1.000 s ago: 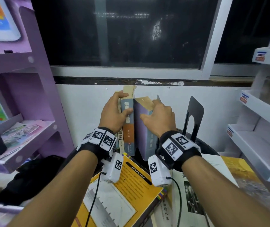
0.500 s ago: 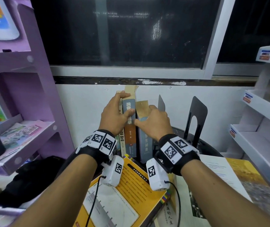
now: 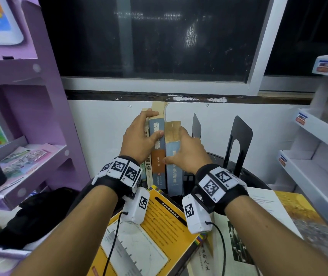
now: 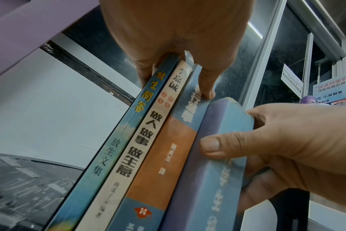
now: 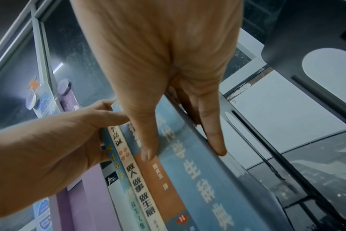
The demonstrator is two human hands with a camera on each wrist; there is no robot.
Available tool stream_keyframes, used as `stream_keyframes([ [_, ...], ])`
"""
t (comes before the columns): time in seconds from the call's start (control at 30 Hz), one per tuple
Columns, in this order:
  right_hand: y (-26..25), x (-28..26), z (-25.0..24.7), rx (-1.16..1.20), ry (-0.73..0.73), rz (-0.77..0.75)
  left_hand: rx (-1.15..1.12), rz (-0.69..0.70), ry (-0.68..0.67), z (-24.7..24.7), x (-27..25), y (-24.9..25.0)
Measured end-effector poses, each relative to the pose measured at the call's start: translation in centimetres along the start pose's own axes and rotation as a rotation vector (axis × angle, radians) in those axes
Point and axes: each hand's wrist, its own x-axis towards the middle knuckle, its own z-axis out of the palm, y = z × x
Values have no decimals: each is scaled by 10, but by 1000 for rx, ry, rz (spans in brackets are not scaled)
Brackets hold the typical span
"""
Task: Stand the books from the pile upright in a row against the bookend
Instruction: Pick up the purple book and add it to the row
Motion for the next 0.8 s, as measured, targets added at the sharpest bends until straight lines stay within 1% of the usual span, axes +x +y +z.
stream_keyframes([
  [0.2, 2, 2, 7, 25, 54, -14, 0, 1, -1, 1, -1, 0],
  [0.4, 4, 9, 7, 38, 54, -29, 20, 1, 15, 1, -1, 0],
  [0.8, 5, 20, 7, 8, 29, -7, 35, 5, 19, -1, -1, -1],
])
